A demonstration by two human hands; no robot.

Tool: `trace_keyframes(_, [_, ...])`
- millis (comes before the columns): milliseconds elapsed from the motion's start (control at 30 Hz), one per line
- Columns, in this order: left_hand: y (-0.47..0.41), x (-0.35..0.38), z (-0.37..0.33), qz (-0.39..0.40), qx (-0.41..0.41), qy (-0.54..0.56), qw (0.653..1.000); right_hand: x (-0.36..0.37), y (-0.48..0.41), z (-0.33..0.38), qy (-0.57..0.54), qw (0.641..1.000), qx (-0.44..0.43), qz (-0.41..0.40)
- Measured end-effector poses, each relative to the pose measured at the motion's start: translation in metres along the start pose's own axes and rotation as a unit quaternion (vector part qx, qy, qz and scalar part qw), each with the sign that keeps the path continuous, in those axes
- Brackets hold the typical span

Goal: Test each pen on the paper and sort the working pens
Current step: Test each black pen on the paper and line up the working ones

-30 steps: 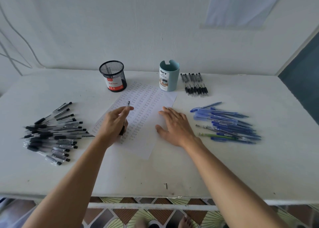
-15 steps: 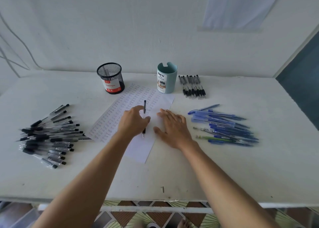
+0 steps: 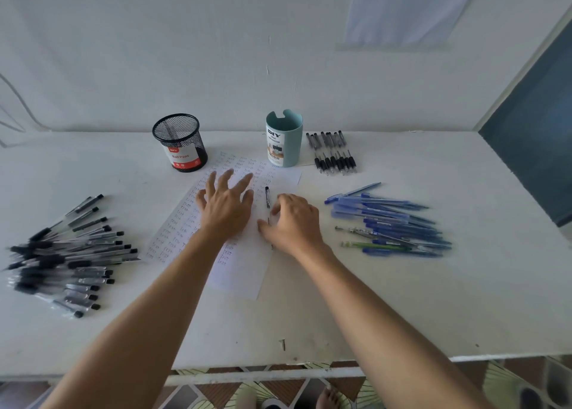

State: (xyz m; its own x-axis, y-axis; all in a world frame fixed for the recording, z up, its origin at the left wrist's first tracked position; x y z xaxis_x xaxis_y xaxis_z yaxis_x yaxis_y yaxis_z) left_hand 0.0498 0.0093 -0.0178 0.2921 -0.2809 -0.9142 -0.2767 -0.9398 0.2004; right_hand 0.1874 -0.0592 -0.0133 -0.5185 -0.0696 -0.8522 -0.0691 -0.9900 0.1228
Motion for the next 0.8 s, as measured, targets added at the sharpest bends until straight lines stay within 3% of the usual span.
trace_keyframes(200, [-0.007,0.018,0.003,0.067,-0.021,-0.055,0.996,-0.008,0.000,0.000,0.027,0.999,0.022,-0.030])
trace_keyframes(300, [-0.005,0.017,0.003,0.060,-0.026,-0.062,0.996,-0.024,0.009,-0.009,0.007,0.994,0.025,-0.102])
trace_keyframes(567, [-0.005,0.018,0.002,0.050,-0.020,-0.080,0.995,-0.094,0.011,-0.080,-0.194,0.942,0.058,-0.269])
trace_keyframes(800, [-0.007,0.019,0.003,0.037,-0.022,-0.077,0.996,-0.133,-0.028,-0.135,-0.184,0.941,0.166,-0.231])
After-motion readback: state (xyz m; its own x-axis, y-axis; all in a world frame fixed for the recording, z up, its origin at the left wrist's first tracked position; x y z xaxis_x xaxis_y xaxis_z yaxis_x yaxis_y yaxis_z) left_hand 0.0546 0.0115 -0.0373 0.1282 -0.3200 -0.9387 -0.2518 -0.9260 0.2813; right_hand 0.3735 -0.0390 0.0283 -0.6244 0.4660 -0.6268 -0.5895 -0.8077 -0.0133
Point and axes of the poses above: each hand's wrist, its own y-axis away from the middle knuckle, its own x-axis out of the palm, z = x × y, the point moved 8 cm from there along -y, towards the middle knuckle, and after that the axes turned 13 degrees about z, right-handed, at the moved point
